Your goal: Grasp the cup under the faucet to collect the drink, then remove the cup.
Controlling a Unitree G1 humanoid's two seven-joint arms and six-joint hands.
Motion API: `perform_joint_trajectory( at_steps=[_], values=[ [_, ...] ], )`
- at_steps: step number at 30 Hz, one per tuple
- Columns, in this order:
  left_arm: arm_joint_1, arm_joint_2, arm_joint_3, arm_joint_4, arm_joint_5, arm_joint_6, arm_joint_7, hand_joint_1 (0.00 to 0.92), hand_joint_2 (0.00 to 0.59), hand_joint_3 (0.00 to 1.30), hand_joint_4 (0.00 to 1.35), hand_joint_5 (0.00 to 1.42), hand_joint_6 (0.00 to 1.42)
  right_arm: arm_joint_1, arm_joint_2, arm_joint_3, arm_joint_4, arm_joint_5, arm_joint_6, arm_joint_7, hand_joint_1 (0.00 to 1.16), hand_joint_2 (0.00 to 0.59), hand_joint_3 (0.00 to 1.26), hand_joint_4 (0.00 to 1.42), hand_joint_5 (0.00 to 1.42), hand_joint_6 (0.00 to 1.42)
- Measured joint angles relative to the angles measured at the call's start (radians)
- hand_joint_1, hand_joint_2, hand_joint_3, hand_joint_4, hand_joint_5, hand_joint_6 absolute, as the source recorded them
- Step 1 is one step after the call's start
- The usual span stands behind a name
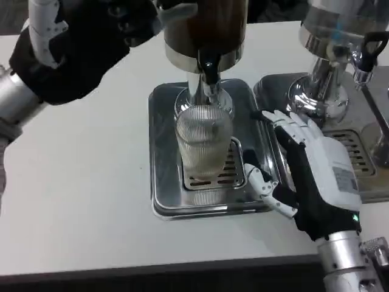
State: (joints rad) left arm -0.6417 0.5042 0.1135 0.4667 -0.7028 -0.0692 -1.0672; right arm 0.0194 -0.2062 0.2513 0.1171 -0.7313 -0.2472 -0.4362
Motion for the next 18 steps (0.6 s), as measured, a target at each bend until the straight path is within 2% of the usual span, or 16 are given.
perform_joint_trajectory(
  at_steps=[7,18],
  values=[
    [-0.046,-0.034,0.016,0.099,0.065,0.019,-0.034,0.000,0.090,0.15,0.04,0.11,0.06,-0.001,0.006,0.002,0.004,-0.006,0.010,-0.007,0.37,0.438,0.23,0.14,0.09,0.03],
    [-0.093,-0.051,0.030,0.244,0.174,0.007,-0.074,0.000,0.092,0.13,0.02,0.10,0.06,-0.001,0.012,0.004,0.004,-0.005,0.010,-0.019,0.36,0.437,0.23,0.15,0.10,0.04]
  ],
)
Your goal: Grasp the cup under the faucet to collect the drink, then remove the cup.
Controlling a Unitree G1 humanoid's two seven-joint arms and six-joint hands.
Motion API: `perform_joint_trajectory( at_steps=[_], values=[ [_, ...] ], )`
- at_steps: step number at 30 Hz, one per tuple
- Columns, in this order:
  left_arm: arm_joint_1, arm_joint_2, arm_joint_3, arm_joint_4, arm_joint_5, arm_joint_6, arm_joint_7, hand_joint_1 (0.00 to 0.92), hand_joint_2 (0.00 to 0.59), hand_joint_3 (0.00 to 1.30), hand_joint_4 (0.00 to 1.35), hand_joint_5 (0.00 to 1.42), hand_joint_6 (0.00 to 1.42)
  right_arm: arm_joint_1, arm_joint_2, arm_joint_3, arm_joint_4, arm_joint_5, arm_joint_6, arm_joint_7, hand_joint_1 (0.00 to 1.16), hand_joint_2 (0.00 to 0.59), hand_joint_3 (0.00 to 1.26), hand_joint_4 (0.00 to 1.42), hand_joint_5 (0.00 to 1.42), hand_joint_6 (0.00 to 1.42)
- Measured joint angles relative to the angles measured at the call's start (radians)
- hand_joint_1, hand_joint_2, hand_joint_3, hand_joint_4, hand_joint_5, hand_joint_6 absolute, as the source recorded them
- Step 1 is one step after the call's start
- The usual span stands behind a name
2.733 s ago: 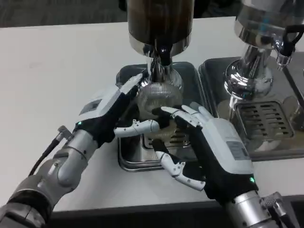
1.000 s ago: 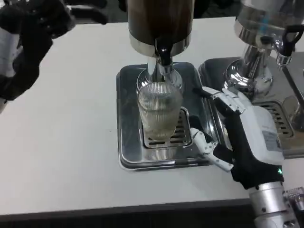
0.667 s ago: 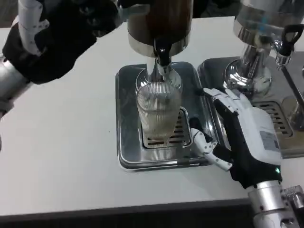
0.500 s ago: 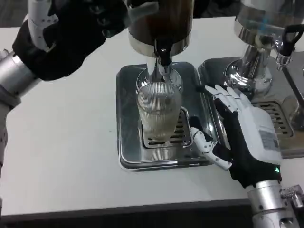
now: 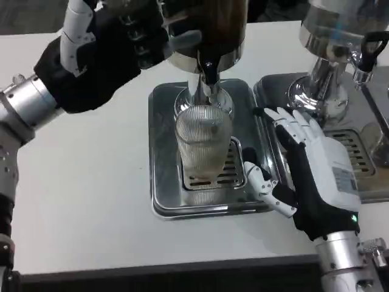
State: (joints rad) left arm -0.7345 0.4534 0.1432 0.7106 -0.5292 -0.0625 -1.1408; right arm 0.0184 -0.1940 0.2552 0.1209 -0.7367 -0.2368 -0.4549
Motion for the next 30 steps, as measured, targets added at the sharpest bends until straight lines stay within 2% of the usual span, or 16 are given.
perform_joint_trajectory(
  at_steps=[18,30],
  values=[
    [-0.027,-0.033,-0.002,0.082,0.110,-0.050,-0.025,0.000,0.097,0.12,0.00,0.08,0.04,0.003,0.022,0.004,-0.001,0.001,0.000,-0.006,0.36,0.437,0.23,0.17,0.10,0.05],
    [-0.026,-0.039,-0.021,0.108,0.191,-0.144,-0.024,0.000,0.098,0.11,0.00,0.07,0.03,0.003,0.023,0.010,-0.004,0.010,-0.002,-0.006,0.36,0.437,0.23,0.17,0.11,0.05]
  ],
)
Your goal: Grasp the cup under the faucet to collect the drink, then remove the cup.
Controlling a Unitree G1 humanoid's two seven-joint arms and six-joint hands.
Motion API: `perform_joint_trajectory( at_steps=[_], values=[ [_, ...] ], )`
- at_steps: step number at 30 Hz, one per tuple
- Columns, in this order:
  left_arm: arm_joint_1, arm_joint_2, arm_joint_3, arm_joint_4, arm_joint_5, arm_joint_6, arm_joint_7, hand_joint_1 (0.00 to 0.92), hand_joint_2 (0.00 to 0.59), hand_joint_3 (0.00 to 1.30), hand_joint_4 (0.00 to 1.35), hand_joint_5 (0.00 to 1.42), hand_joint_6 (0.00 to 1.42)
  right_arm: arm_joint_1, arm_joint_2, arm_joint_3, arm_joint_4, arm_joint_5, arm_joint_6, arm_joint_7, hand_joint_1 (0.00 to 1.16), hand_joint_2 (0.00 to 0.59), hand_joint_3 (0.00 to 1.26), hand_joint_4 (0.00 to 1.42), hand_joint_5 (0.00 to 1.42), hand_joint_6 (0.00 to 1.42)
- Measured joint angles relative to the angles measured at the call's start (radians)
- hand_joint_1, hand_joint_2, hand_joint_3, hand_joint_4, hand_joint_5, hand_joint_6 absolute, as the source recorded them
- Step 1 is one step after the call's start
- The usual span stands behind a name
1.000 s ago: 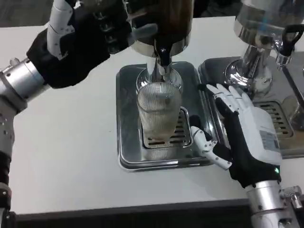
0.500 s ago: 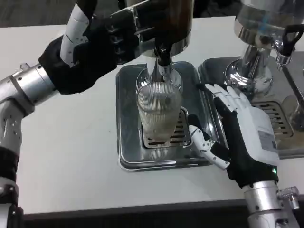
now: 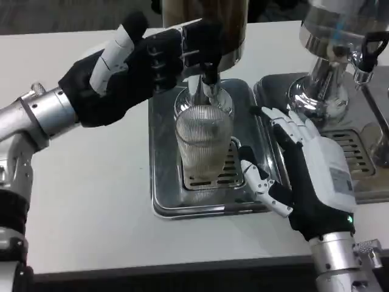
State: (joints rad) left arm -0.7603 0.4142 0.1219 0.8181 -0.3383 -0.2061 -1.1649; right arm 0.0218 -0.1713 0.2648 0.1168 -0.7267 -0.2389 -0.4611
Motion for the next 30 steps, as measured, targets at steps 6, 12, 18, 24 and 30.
perform_joint_trajectory(
  at_steps=[6,12,18,24,30],
  values=[
    [0.000,0.000,-0.013,0.016,0.032,-0.068,0.002,0.000,0.096,0.11,0.00,0.07,0.03,-0.001,-0.002,0.004,0.001,0.008,-0.003,0.000,0.36,0.437,0.23,0.17,0.11,0.05],
    [0.007,-0.003,-0.022,0.032,0.047,-0.165,0.010,0.000,0.090,0.14,0.02,0.09,0.05,-0.001,-0.005,0.003,0.001,0.013,-0.015,0.000,0.36,0.437,0.22,0.17,0.11,0.05],
    [0.009,-0.006,-0.029,0.054,0.077,-0.260,0.029,0.000,0.085,0.15,0.03,0.09,0.05,-0.001,-0.005,-0.002,0.001,0.019,-0.016,0.000,0.35,0.437,0.22,0.17,0.11,0.05],
    [0.010,-0.006,-0.054,0.073,0.107,-0.358,0.053,0.000,0.083,0.15,0.04,0.10,0.05,-0.001,-0.005,-0.008,-0.001,0.021,-0.016,0.000,0.35,0.437,0.22,0.17,0.11,0.05],
    [0.012,-0.006,-0.068,0.090,0.122,-0.430,0.080,0.000,0.080,0.15,0.04,0.10,0.05,0.005,-0.005,-0.012,-0.006,0.023,-0.016,0.000,0.35,0.437,0.22,0.17,0.11,0.05]
  ],
)
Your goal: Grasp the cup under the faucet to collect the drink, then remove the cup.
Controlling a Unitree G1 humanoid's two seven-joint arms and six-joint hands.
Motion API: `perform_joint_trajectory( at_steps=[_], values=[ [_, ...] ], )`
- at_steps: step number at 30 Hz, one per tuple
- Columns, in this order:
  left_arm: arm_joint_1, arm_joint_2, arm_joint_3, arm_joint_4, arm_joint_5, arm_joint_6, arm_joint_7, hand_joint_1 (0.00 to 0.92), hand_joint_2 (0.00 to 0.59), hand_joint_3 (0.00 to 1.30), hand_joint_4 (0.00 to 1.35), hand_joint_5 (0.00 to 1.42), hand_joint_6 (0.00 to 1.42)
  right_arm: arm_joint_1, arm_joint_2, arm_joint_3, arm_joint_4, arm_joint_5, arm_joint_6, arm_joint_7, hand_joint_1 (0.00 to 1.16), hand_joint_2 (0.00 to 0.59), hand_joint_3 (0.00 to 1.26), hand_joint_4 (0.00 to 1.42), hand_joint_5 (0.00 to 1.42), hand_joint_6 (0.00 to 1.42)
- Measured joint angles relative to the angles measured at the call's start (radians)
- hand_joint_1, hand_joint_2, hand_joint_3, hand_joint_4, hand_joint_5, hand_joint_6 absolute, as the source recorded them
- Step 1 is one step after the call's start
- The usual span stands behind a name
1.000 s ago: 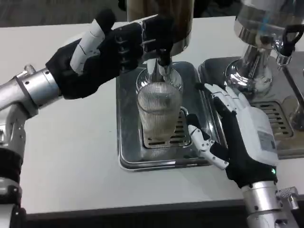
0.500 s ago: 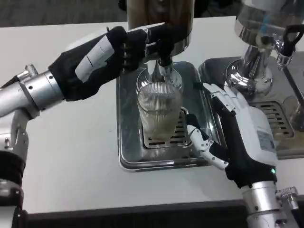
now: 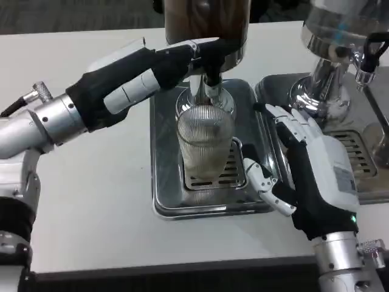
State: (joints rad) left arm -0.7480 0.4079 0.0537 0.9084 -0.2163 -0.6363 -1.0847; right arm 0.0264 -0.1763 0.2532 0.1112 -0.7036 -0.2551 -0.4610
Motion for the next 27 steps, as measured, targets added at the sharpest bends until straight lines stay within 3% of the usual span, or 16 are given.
perform_joint_trajectory(
  at_steps=[5,27],
  values=[
    [0.006,0.001,-0.020,0.002,0.027,-0.064,0.029,0.000,0.077,0.15,0.04,0.10,0.06,0.003,-0.002,-0.007,-0.002,0.012,0.000,0.005,0.35,0.434,0.21,0.16,0.10,0.05],
    [0.023,0.020,-0.077,0.002,0.059,-0.179,0.110,0.000,0.079,0.16,0.05,0.11,0.07,0.019,-0.026,-0.042,-0.038,0.073,0.009,0.069,0.34,0.428,0.20,0.14,0.10,0.05]
  ],
)
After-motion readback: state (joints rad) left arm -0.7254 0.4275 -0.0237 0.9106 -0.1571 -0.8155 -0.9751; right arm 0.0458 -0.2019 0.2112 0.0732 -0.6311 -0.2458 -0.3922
